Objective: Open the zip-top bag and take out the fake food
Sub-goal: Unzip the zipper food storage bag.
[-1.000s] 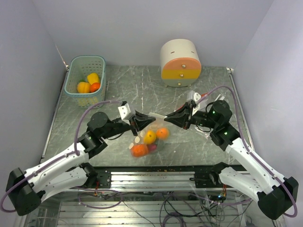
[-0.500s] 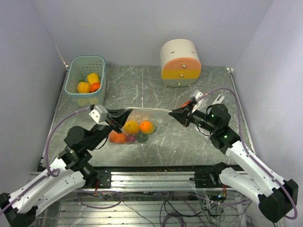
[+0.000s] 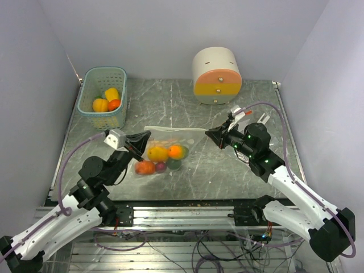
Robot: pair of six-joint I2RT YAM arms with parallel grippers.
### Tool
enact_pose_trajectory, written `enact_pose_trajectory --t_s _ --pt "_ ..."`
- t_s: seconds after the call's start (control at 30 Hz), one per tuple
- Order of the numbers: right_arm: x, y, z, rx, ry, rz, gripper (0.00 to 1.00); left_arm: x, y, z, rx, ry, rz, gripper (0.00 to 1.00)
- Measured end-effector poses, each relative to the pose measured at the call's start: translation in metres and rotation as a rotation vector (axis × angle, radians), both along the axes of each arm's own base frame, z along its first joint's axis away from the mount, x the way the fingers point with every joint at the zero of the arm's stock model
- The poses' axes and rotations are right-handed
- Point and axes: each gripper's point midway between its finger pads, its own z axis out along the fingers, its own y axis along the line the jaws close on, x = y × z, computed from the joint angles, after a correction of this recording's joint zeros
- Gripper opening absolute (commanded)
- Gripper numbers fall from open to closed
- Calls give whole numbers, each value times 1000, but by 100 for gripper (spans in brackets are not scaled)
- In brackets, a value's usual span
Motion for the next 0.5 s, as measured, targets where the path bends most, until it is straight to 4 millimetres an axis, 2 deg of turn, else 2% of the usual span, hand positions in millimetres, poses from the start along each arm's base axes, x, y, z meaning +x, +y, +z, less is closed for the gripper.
enact_pose_trajectory --t_s 0.23,0.43,0.5 --pt "12 -9 -18 -36 49 -54 0 18 -22 -9 22 23 -20 7" --pt "6 -5 -20 -40 61 -12 0 24 -45 -12 10 21 -85 7" --pt "3 -2 -20 -35 62 15 0 27 -55 -20 9 33 -115 7"
